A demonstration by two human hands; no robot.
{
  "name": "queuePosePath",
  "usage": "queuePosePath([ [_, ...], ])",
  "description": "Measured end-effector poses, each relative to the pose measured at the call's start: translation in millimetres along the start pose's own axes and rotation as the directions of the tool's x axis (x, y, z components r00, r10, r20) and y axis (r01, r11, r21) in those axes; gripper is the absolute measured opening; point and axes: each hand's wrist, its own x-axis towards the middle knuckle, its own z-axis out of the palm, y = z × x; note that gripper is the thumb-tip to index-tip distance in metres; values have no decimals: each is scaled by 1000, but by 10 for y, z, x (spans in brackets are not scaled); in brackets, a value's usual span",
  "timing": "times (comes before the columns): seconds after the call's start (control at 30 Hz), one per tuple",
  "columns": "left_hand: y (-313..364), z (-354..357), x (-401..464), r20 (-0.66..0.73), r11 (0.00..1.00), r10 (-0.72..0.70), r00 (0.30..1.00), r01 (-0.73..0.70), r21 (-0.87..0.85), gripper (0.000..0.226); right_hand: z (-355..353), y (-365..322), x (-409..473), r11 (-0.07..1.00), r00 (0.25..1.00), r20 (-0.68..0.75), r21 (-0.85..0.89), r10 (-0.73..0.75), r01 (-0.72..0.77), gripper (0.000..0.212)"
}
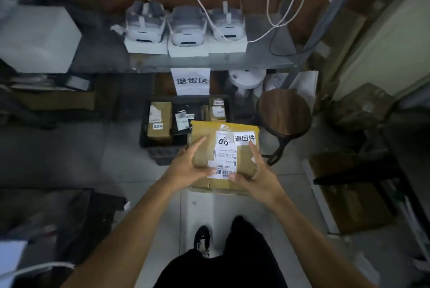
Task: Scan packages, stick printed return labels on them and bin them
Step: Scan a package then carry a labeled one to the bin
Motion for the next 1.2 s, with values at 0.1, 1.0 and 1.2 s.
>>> queuePosePath([
  [0.1, -164, -164, 183, -45, 997, -58, 997, 55, -49, 106, 103, -164, 362, 1000, 998, 66, -12, -16, 17, 108],
  [1.0, -2090, -680, 3644, -218, 928, -358, 908, 321, -187, 98, 1446, 506, 4585, 998, 968, 247, -56, 44, -31, 104],
  [1.2, -2681, -808, 4461, -243, 952, -286, 927, 247, -180, 96, 1927, 791, 5423, 999, 988, 157, -49, 12, -4, 104],
])
